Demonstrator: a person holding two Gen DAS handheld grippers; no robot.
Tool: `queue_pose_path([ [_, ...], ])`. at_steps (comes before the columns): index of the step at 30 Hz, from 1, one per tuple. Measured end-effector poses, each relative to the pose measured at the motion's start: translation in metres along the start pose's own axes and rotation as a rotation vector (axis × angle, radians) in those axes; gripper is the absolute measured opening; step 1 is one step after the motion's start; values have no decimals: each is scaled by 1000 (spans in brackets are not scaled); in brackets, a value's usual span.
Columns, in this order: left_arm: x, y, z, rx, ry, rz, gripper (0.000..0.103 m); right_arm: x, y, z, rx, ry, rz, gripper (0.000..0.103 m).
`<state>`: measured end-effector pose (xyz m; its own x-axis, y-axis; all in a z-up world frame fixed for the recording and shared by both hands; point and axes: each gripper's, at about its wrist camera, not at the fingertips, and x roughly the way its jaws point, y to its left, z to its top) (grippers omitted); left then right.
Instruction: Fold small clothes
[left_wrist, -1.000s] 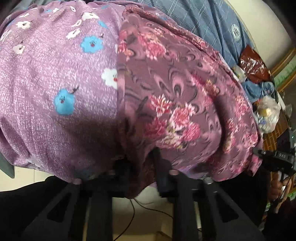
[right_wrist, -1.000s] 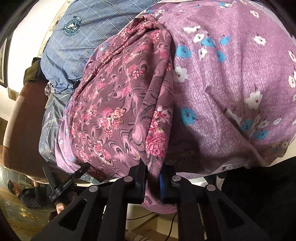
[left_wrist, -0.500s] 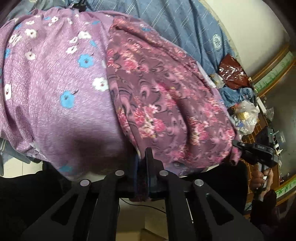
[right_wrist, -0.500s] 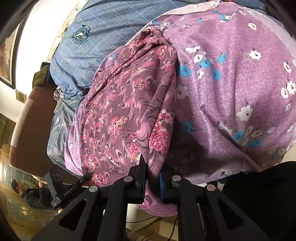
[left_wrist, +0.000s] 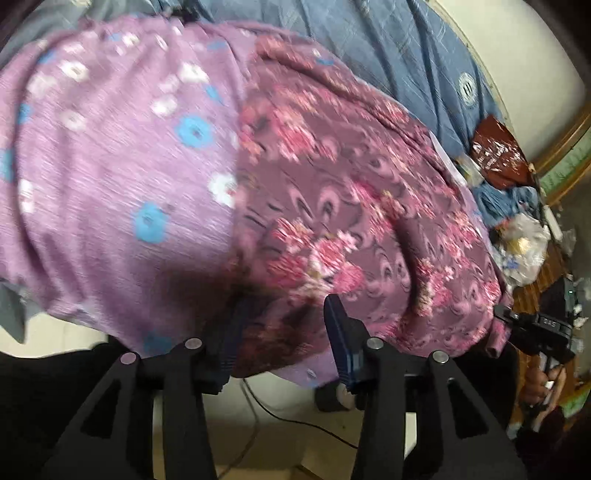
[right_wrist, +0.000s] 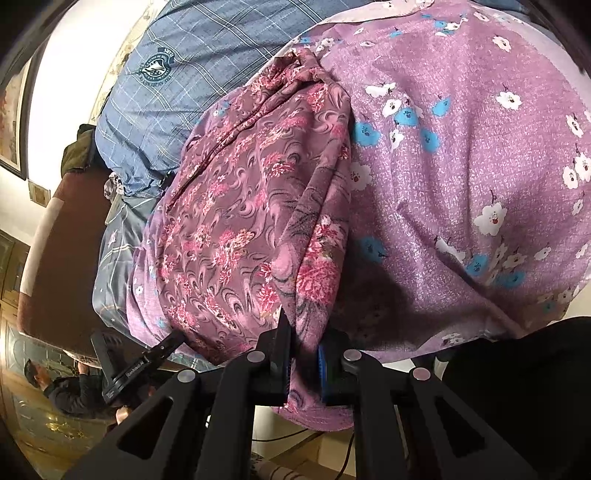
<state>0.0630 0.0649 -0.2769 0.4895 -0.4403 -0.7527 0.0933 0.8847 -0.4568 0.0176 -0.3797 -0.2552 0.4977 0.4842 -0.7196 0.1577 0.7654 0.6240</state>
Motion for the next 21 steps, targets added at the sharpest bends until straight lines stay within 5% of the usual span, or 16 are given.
queue_pose_path([
  [4, -13, 1, 10, 23, -110, 67, 59, 8, -2, 0, 9, 19, -7, 10],
  [10, 11, -7, 14, 55, -62, 40, 59, 16, -1, -3, 4, 34, -13, 10],
  [13, 19, -6, 8, 23, 11, -63, 51, 12, -2, -2, 6, 23, -7, 10],
  [21, 51, 12, -20, -84, 222, -87, 50, 13, -3, -4, 12, 17, -2, 10],
])
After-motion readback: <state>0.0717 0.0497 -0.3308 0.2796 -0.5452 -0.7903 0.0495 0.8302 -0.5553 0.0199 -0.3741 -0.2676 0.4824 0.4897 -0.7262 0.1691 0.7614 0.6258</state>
